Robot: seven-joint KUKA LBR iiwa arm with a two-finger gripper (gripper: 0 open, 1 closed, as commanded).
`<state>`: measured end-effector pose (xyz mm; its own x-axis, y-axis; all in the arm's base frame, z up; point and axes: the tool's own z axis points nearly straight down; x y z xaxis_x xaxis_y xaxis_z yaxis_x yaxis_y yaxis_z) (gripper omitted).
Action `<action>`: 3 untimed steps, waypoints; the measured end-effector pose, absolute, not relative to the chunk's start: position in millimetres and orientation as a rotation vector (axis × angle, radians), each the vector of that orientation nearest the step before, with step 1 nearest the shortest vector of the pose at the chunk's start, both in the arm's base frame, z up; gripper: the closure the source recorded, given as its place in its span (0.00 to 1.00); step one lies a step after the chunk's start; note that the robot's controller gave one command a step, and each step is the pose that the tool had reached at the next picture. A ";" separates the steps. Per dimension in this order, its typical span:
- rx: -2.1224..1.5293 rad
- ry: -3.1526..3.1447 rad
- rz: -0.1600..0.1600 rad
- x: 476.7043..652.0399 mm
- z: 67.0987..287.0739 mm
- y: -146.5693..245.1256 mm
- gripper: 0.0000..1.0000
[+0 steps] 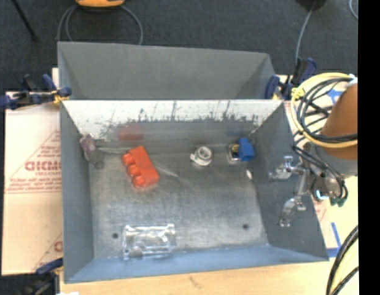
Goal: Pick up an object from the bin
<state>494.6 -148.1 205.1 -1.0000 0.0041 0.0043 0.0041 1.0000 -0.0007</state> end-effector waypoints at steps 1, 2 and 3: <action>-0.258 -3.136 -0.002 588.7 146.5 -115.8 0.00; 0.261 -3.136 0.001 647.2 104.1 -77.5 0.00; 0.730 -3.069 0.010 654.5 75.0 -57.6 0.00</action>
Offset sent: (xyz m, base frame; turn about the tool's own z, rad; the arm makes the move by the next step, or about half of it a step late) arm 0.0919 0.0309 -0.0570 0.1638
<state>654.5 -57.6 75.0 -0.8930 -0.4500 -0.0112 -0.4499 0.8930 -0.0092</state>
